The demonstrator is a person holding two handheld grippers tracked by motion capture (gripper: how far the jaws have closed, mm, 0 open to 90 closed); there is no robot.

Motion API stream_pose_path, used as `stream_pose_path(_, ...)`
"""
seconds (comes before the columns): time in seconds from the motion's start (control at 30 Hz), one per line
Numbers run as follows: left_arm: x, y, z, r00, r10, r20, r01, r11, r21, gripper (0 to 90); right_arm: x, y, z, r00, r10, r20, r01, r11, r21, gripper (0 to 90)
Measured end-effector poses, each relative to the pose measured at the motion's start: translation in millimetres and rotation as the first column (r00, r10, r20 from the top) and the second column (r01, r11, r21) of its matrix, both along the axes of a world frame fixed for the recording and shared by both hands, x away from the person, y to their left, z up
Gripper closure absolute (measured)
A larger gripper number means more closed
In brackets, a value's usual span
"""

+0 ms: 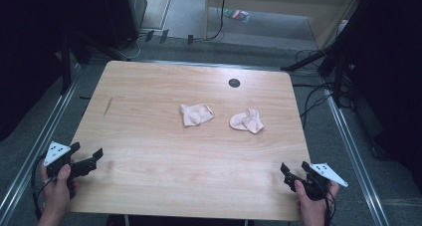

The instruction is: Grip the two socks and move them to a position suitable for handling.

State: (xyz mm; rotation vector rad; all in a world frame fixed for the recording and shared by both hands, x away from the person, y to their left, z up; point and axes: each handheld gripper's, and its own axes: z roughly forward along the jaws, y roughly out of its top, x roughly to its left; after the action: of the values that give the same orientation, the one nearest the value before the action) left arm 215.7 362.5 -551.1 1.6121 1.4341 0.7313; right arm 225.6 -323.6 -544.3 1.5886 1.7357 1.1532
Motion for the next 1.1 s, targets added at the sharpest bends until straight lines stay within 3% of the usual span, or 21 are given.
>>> stream_pose_path(0.07,0.3,0.5,-0.1,1.0,-0.001,-0.001,0.001,1.0,-0.007,13.0,-3.4,-0.1,8.3,0.9993,-0.036,0.012,0.036,0.999,0.0,18.7)
stream_pose_path(0.17,0.7,0.5,-0.1,1.0,0.0,0.0,0.0,1.0,-0.007,13.0,-3.9,3.0,17.2,0.9991,-0.038,0.02,0.038,0.999,0.006,18.4)
stream_pose_path(0.53,0.2,0.5,0.0,1.0,0.002,0.003,-0.002,1.0,-0.008,13.1,12.8,42.3,45.9,0.9975,0.057,0.041,-0.056,0.998,-0.029,21.2)
stream_pose_path(0.73,1.1,0.3,0.0,1.0,-0.003,-0.003,0.003,1.0,-0.005,13.1,34.7,67.1,58.2,0.9946,0.092,0.049,-0.089,0.995,-0.049,22.7)
stream_pose_path(0.77,0.7,0.4,0.0,1.0,-0.002,-0.002,0.002,1.0,-0.008,13.1,45.6,76.2,59.4,0.9937,0.104,0.042,-0.102,0.993,-0.057,23.0)
stream_pose_path(1.1,0.7,0.4,-0.1,1.0,-0.001,0.001,0.001,0.9999,-0.01,13.2,88.4,106.6,52.2,0.9926,0.121,-0.002,-0.121,0.991,-0.063,27.8)
